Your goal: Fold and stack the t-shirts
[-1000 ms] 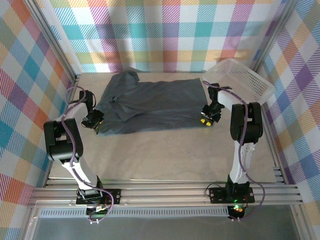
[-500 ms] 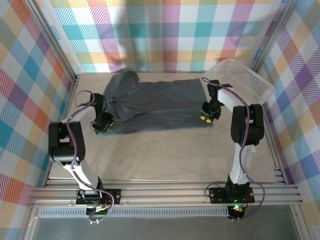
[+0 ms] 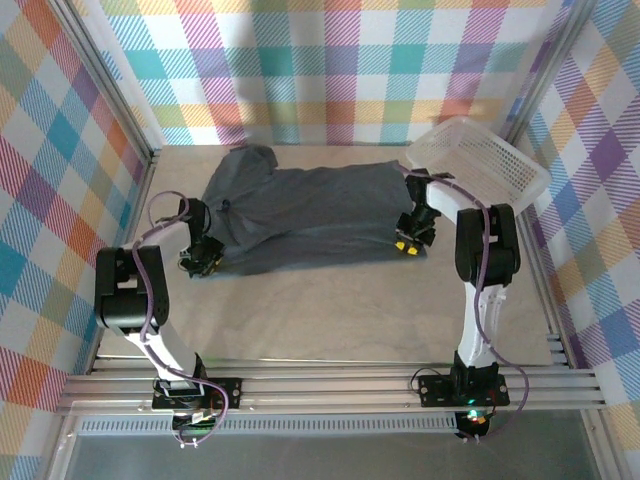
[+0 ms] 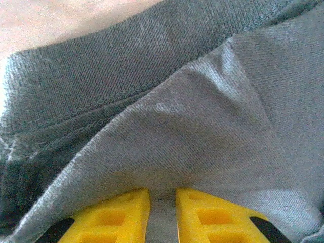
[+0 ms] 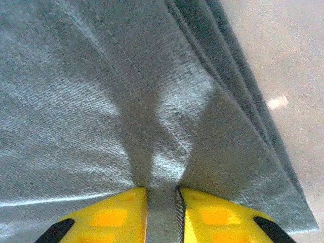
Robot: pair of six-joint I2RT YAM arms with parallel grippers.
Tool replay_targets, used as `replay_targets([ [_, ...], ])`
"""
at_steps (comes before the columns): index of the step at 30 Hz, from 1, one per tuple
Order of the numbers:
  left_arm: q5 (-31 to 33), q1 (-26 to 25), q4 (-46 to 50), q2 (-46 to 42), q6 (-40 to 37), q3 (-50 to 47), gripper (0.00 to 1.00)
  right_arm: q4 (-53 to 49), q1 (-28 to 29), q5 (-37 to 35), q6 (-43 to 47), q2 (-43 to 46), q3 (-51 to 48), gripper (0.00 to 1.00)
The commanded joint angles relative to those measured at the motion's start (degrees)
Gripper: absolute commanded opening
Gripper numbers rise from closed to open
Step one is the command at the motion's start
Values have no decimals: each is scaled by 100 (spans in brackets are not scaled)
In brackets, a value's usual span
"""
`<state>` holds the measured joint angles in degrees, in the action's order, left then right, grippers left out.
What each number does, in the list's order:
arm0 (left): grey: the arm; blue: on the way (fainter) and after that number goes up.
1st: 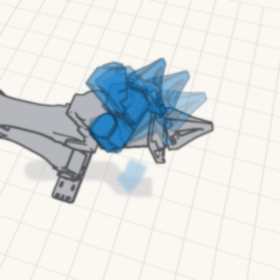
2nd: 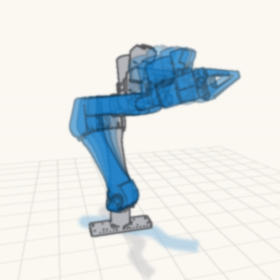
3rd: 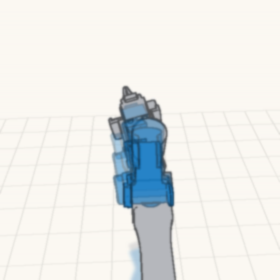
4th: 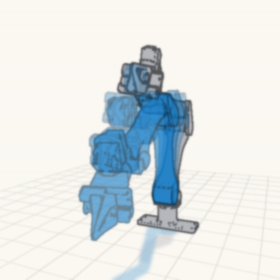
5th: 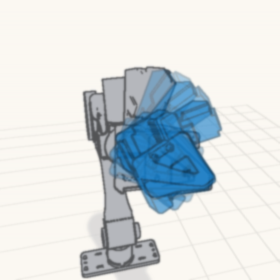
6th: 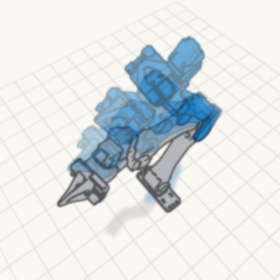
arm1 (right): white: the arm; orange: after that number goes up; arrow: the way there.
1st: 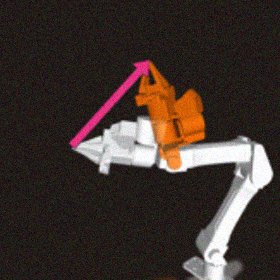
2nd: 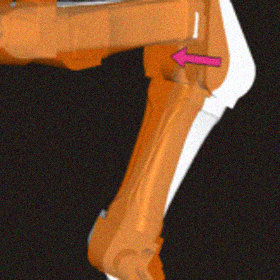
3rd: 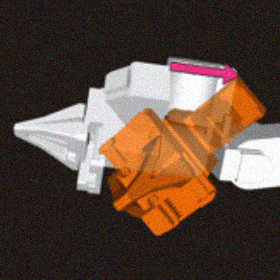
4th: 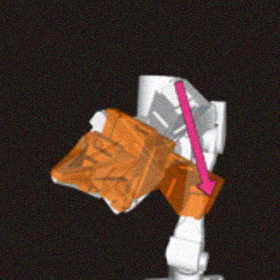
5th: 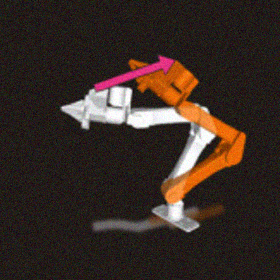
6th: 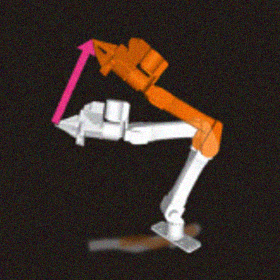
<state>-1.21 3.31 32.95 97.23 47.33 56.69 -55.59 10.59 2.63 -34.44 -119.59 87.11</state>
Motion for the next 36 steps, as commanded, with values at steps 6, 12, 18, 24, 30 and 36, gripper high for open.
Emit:
replay_targets([
  [6,215,132,863,-904,112,-1056,24,-299,117,179,-291,1174,-1693,24],
  [12,215,152,1063,-1397,84,-1402,24,-211,390,136,-569,1860,-2370,24],
  [18,260,-69,1155,-2108,-29,-751,42,622,572,412,-395,3129,-2435,36],
  [24,-705,-702,293,-1816,765,-744,49,1473,593,1520,-150,3234,-2192,44],
  [30,-1030,-1035,-229,-1331,1484,-841,50,1510,626,1659,-196,2995,-1935,43],
  [36,-1002,-1195,-348,-1004,1698,-910,50,1534,654,1778,-251,2977,-1846,43],
])
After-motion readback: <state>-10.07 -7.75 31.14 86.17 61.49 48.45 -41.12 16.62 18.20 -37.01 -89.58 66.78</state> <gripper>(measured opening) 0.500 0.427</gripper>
